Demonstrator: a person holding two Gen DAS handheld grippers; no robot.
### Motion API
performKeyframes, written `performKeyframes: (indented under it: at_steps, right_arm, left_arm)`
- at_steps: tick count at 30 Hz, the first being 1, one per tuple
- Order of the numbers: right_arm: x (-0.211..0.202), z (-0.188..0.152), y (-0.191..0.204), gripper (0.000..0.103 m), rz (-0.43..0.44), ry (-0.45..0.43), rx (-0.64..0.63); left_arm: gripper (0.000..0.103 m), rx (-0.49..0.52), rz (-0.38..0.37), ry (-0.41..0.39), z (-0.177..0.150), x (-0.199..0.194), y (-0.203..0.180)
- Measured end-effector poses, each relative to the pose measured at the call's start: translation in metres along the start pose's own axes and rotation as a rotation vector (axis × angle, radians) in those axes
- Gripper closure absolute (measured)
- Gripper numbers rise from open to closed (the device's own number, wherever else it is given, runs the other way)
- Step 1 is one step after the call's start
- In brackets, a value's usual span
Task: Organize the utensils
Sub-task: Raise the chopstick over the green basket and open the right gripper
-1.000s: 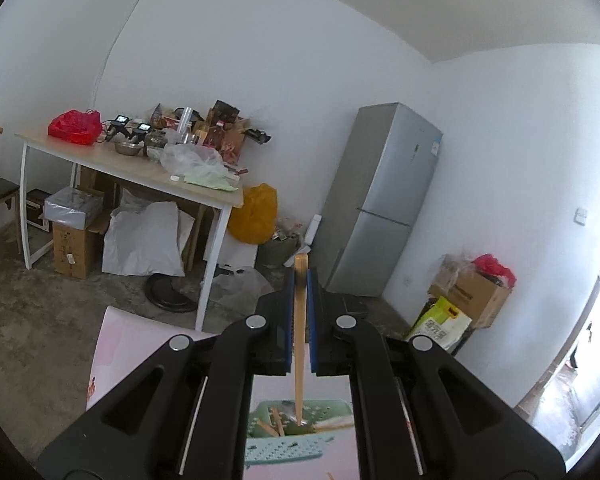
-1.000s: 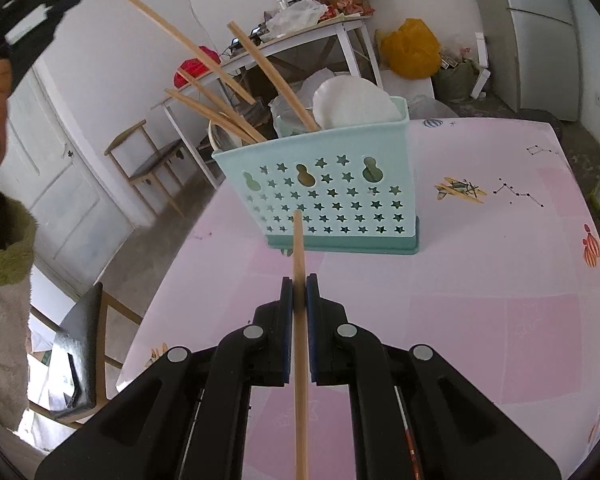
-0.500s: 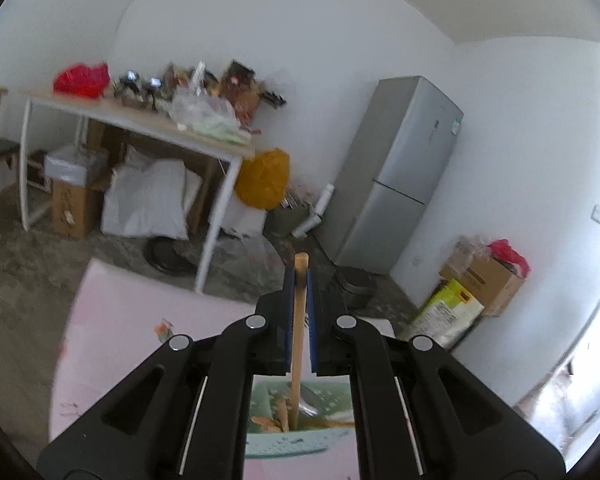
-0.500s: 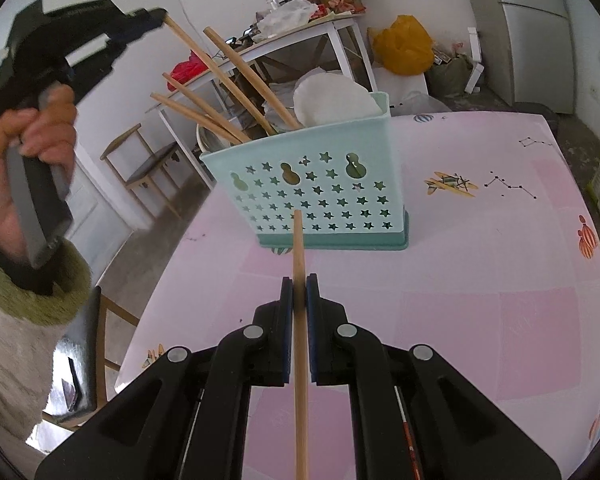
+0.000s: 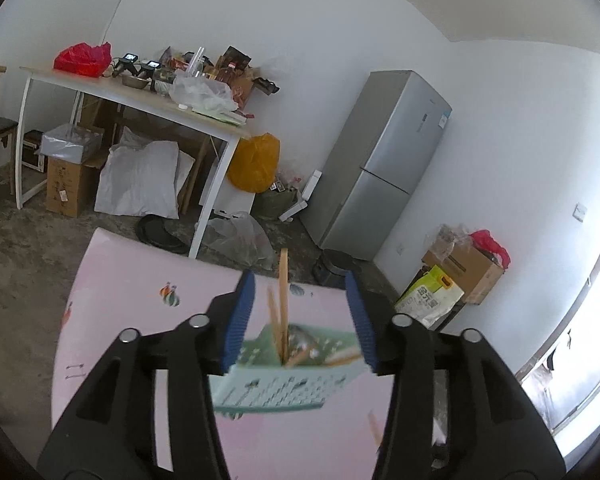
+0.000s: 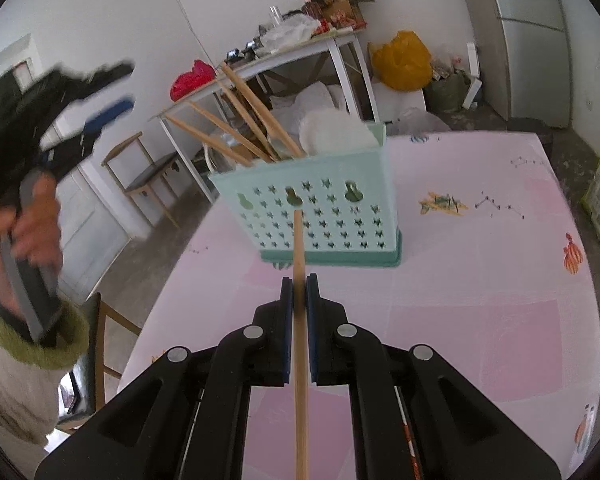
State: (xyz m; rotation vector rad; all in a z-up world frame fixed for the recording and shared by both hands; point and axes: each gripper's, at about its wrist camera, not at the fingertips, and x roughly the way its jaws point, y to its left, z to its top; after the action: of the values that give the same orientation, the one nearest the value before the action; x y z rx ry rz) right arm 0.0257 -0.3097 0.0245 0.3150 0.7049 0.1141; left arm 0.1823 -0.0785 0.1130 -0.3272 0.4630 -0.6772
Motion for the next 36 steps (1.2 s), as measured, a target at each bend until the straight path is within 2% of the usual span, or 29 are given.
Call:
performKeyframes:
  at_steps: [6, 10, 15, 18, 22, 27, 33, 36]
  right_arm:
    - [-0.022, 0.026, 0.013, 0.096, 0.038, -0.083, -0.037]
    - [-0.033, 0.052, 0.027, 0.096, 0.071, -0.15, -0.078]
    - [-0.048, 0.094, 0.048, 0.096, 0.132, -0.272, -0.127]
    - [-0.05, 0.121, 0.062, 0.096, 0.175, -0.356, -0.151]
    - [-0.046, 0.146, 0.078, 0.096, 0.2, -0.463, -0.182]
    - [-0.027, 0.158, 0.093, 0.096, 0.119, -0.612, -0.219]
    - [-0.002, 0.161, 0.099, 0.096, 0.013, -0.693, -0.195]
    - [0.01, 0.159, 0.105, 0.096, -0.068, -0.736, -0.209]
  left_arm:
    - [0.047, 0.04, 0.077, 0.055, -0.038, -0.035, 0.02]
    - [0.045, 0.033, 0.145, 0.149, -0.076, -0.047, 0.041]
    - [0.041, 0.025, 0.278, 0.267, -0.124, -0.058, 0.066]
    - [0.038, -0.021, 0.305, 0.317, -0.141, -0.062, 0.079]
    - [0.034, -0.016, 0.337, 0.301, -0.147, -0.072, 0.084]
    - [0.033, -0.005, 0.364, 0.264, -0.14, -0.087, 0.085]
    - [0.033, -0.03, 0.391, 0.266, -0.137, -0.089, 0.1]
    - [0.033, -0.048, 0.405, 0.272, -0.138, -0.087, 0.109]
